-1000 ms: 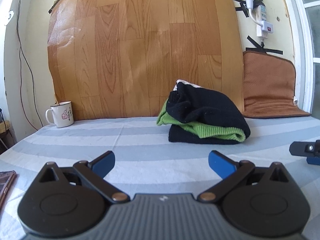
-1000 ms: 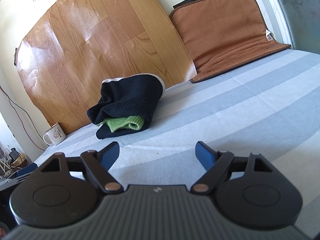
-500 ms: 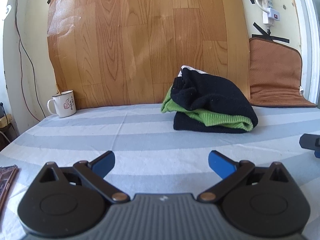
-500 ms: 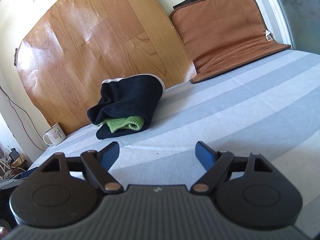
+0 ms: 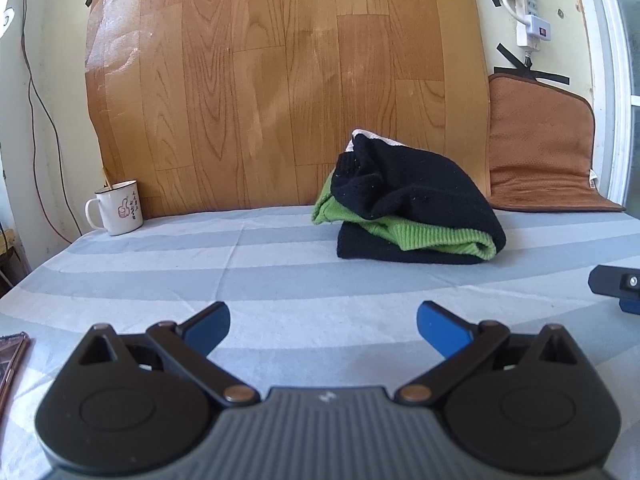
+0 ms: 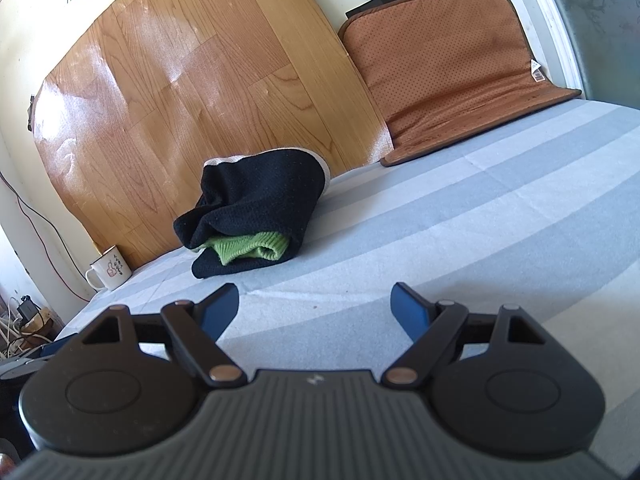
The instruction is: Fold small clothes
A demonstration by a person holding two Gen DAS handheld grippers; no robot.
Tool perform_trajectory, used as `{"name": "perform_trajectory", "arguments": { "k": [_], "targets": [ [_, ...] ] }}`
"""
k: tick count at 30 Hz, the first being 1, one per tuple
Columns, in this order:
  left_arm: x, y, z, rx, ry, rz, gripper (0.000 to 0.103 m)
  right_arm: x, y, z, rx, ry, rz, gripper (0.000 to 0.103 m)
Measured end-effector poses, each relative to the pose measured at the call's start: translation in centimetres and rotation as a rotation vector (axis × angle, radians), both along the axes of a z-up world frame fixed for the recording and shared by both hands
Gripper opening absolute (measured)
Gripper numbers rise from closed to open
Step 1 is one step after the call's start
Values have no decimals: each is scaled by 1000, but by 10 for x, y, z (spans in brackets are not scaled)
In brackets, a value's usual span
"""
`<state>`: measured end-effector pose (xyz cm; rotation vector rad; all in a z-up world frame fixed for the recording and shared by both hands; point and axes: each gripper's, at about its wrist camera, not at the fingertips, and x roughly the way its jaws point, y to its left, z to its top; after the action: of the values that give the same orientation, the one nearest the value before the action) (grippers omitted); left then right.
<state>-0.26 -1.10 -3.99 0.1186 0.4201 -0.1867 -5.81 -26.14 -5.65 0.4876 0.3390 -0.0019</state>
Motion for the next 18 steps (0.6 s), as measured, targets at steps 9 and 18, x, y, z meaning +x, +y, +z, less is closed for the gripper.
{"name": "perform_trajectory", "arguments": {
  "k": [9, 18],
  "targets": [
    [1, -1, -3, 21, 83, -39, 103, 1, -1, 0, 0, 4, 2, 85],
    [4, 1, 3, -1, 113, -34, 103, 1, 0, 0, 1, 5, 2, 85]
  ]
}}
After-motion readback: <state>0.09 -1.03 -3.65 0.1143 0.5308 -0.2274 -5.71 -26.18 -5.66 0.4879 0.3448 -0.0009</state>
